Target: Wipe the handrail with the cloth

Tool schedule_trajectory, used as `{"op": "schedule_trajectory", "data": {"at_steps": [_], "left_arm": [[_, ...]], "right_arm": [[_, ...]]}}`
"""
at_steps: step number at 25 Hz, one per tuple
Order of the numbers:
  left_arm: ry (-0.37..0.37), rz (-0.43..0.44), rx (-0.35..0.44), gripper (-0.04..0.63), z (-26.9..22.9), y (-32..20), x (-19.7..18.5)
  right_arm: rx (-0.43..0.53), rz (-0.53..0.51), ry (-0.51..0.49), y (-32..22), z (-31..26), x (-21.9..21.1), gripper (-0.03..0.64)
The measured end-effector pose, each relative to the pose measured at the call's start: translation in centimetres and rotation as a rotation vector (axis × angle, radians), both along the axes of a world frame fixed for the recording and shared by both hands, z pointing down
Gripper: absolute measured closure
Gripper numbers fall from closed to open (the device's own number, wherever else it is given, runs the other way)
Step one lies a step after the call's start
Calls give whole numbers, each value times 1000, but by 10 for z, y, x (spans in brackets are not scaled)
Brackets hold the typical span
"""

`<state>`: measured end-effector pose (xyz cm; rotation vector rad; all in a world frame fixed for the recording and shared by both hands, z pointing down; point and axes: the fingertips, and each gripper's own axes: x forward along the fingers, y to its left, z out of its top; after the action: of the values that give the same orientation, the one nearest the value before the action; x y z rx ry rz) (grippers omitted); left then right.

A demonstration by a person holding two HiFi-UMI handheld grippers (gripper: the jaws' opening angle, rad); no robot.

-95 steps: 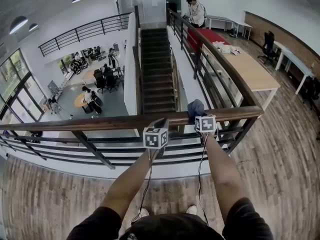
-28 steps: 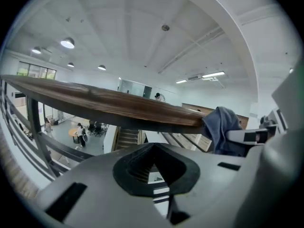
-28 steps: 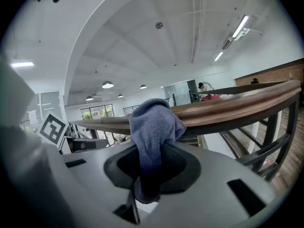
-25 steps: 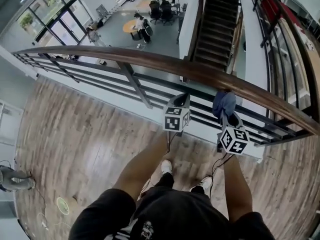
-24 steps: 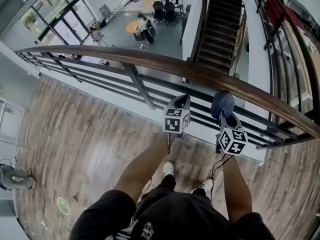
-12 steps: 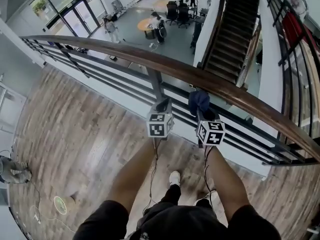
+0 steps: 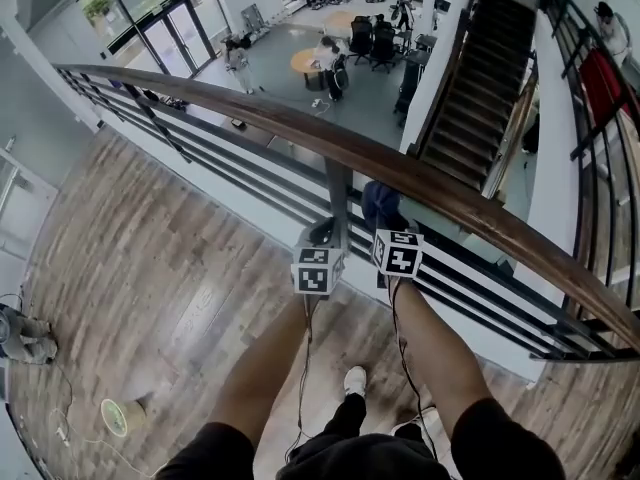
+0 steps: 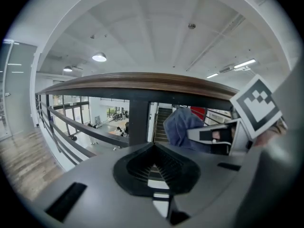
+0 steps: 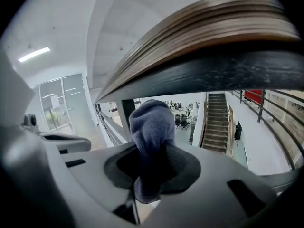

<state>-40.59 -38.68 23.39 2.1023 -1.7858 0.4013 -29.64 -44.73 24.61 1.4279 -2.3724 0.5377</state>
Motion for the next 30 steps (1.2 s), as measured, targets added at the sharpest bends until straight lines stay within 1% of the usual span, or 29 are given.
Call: {"op": "schedule_trajectory", "data": {"at_steps": [4, 7, 10, 16, 20, 23, 30], "left_arm": [[7, -12, -23, 592, 6, -3, -14], [57, -18, -39, 592, 2, -5, -19], [97, -34, -29, 592, -4, -6, -29], [72, -9, -15, 592, -6, -3, -28], [66, -1, -22, 592, -6, 2, -18], [65, 3, -27, 592, -4, 3, -8], [75, 29, -44, 592, -4, 6, 14]], "right_arm": [[-21, 0, 50, -19, 9, -25, 535], [-21, -14, 119, -28, 18, -39, 535], [-36, -24, 165, -39, 27, -48, 535], [-120, -36, 284, -48, 51, -42, 535], [-140, -39, 278, -47, 54, -36, 535], [-153, -20, 262, -47, 55, -26, 535], [-167, 26, 233, -42, 54, 13, 535]]}}
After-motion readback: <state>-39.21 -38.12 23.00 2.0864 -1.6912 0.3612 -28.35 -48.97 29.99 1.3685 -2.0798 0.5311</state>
